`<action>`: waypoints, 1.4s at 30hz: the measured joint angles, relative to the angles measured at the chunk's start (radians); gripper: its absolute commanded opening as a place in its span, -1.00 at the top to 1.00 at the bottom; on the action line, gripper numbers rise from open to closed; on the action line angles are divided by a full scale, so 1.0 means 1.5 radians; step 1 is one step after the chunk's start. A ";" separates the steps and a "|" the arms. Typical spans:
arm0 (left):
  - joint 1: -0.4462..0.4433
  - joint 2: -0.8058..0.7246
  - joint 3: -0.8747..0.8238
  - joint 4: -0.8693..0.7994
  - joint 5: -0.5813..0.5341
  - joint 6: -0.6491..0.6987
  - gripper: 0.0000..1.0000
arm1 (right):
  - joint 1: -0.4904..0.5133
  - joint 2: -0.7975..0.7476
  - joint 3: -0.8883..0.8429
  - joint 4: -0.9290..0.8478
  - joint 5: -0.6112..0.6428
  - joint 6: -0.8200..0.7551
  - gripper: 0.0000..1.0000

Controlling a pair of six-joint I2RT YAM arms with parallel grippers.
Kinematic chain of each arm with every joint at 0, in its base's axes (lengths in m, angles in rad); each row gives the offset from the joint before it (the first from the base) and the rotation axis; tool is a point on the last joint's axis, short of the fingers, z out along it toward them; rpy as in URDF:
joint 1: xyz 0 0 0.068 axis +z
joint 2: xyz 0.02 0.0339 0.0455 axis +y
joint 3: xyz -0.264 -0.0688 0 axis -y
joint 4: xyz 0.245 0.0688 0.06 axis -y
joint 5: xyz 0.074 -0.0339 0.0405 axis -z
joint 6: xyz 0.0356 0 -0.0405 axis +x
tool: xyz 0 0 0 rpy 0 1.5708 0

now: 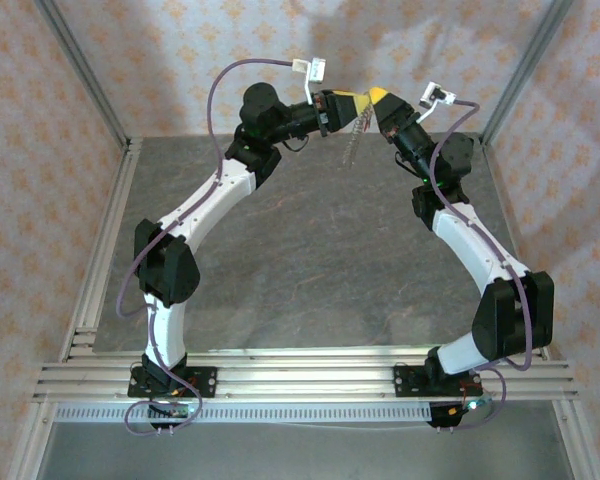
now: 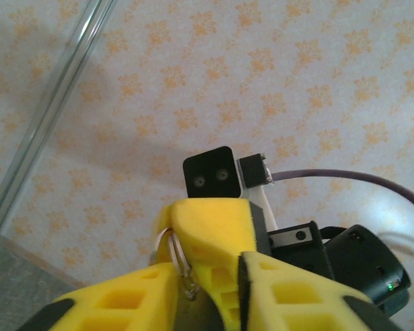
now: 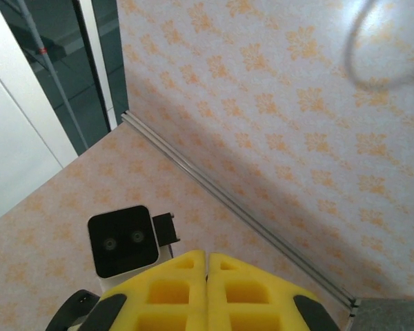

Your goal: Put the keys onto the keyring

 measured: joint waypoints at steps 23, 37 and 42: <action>0.051 0.030 0.244 -0.355 0.101 0.208 0.13 | -0.043 0.000 0.053 -0.156 -0.149 -0.081 1.00; 0.062 0.152 0.446 -0.674 0.189 0.359 0.20 | -0.046 -0.023 0.088 -0.338 -0.211 -0.219 1.00; 0.061 0.153 0.446 -0.690 0.195 0.365 0.21 | -0.046 -0.029 0.095 -0.379 -0.213 -0.254 1.00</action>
